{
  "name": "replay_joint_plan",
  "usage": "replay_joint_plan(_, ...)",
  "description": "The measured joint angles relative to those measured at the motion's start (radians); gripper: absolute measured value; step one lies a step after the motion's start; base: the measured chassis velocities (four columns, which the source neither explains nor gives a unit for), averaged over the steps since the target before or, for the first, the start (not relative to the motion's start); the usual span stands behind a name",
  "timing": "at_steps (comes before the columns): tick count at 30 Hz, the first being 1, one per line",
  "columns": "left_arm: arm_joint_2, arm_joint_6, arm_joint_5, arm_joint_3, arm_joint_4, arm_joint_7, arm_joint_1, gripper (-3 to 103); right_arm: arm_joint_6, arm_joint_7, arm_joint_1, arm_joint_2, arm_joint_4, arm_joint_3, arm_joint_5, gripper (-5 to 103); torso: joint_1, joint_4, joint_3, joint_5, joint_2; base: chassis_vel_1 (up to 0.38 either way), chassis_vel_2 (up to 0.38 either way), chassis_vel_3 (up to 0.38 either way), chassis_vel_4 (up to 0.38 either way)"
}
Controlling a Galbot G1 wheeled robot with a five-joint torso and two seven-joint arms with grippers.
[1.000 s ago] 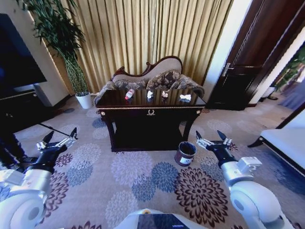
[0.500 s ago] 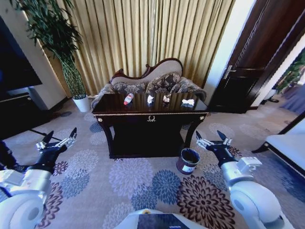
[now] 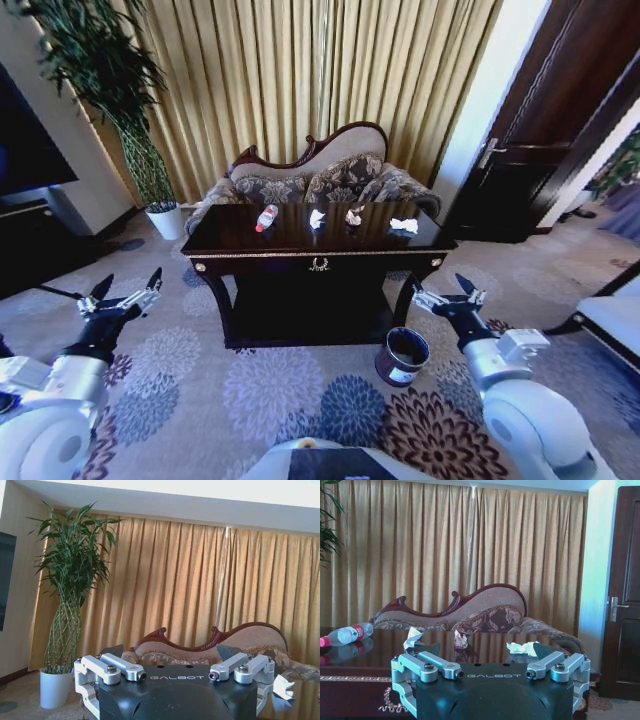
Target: Move to the front of the table and place the trash on the table into the trash bin.
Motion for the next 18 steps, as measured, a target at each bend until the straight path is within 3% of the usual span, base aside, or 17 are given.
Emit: replay_joint_plan(18, 0.004, -0.001, 0.000, 0.001, 0.001, 0.001, -0.001, 100, 0.000, 0.000, 0.001, 0.004, 0.000, -0.007, -0.001, 100, 0.000, 0.0000, 0.000, 0.0001, 0.000, -0.171, 0.174, 0.183, -0.170)
